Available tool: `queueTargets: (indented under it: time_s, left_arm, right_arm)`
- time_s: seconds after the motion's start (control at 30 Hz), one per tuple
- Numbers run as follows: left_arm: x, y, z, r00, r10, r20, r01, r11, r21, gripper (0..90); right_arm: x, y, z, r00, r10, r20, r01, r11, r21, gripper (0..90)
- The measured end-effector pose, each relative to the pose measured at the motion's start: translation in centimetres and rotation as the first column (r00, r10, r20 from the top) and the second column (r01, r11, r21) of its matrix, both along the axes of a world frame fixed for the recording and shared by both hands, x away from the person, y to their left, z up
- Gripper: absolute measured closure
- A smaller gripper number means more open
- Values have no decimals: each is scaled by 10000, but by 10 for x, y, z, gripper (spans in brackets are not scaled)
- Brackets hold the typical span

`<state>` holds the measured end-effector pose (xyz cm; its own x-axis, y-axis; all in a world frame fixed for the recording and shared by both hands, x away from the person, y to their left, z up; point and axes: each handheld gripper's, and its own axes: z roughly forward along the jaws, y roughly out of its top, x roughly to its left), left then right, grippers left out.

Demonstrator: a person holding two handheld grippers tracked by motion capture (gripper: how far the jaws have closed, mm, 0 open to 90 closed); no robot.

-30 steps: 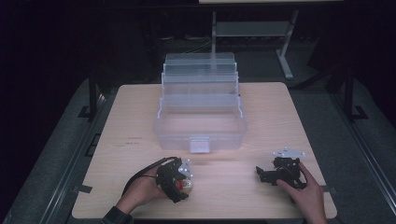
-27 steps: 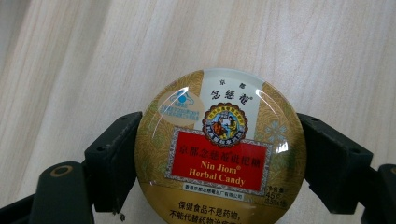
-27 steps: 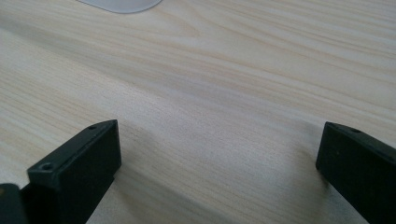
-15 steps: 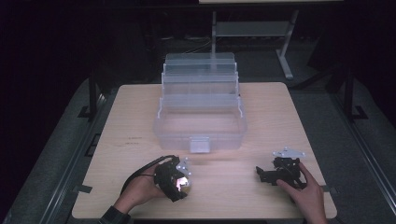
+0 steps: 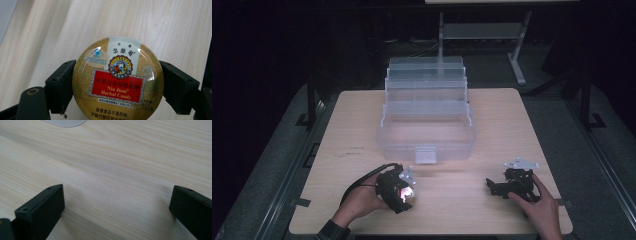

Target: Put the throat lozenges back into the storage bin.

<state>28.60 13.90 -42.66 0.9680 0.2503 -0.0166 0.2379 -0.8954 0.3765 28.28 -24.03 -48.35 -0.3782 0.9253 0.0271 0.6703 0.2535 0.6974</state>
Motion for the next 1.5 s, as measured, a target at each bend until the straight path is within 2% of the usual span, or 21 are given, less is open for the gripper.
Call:
queueTargets:
  time_s: [0.6, 1.5]
  left_arm:
    - [10, 2, 16, 9996, 179, 211, -173, 9995, -272, 197]
    - [29, 1, 33, 9991, 298, 293, -289, 9990, -330, 198]
  right_arm:
    - [0, 0, 0, 10000, -11, -17, 11, 10000, 10, 0]
    - [0, 0, 0, 10000, -8, -17, 8, 10000, 7, 0]
